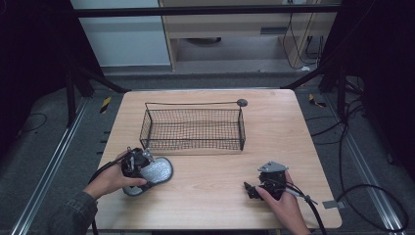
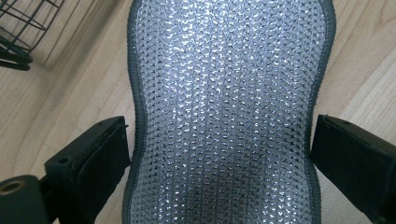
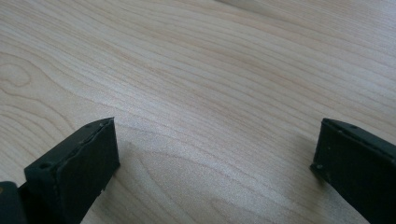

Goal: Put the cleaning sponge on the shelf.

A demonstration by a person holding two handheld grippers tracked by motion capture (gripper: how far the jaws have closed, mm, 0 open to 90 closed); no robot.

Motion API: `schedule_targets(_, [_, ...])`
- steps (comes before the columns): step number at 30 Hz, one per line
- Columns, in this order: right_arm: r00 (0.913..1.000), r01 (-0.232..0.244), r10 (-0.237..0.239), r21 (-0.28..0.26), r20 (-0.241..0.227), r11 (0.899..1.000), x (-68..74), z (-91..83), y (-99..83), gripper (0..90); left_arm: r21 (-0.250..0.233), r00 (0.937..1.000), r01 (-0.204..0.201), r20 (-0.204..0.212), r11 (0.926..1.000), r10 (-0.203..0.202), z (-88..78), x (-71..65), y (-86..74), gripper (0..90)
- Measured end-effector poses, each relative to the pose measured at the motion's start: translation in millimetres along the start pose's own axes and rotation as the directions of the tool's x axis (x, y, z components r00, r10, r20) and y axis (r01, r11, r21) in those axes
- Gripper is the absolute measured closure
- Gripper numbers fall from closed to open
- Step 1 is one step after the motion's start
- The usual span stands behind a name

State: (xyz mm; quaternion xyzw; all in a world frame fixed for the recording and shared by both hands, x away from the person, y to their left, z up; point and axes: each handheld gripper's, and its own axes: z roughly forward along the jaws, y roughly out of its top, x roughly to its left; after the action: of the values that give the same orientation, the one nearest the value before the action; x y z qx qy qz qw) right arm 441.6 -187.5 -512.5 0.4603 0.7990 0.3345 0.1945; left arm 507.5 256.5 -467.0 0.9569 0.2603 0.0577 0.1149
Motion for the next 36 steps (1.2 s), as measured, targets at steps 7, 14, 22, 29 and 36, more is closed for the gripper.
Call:
schedule_targets(7, [1.0000,0.000,0.000,0.000,0.000,1.000,0.0,0.0,0.0,0.4,0.011,1.0000,-0.001,0.009,0.9999,0.001,4.8,1.0,0.9,2.0])
schedule_targets(14, [1.0000,-0.001,0.001,0.000,0.000,1.000,0.1,0.0,-0.1,0.4,0.011,0.9998,-0.001,0.017,0.9999,0.001,8.0,2.2,1.3,1.5])
schedule_targets(22, [1.0000,0.001,-0.001,-0.001,-0.001,1.000,-0.1,0.0,-0.1,0.4,0.016,0.9994,0.015,0.030,0.9998,-0.015,12.8,4.8,0.4,0.4])
schedule_targets(29, [1.0000,0.001,-0.001,-0.001,-0.001,1.000,0.0,-0.1,-0.2,0.4,-0.008,0.9997,0.014,0.022,0.9999,-0.013,10.2,5.1,-1.9,4.2])
schedule_targets(36, [1.0000,0.002,-0.003,-0.003,-0.002,1.000,-0.2,0.0,-0.2,0.4,-0.054,0.9996,0.013,-0.025,0.9984,-0.014,-2.4,2.3,-5.0,6.8])
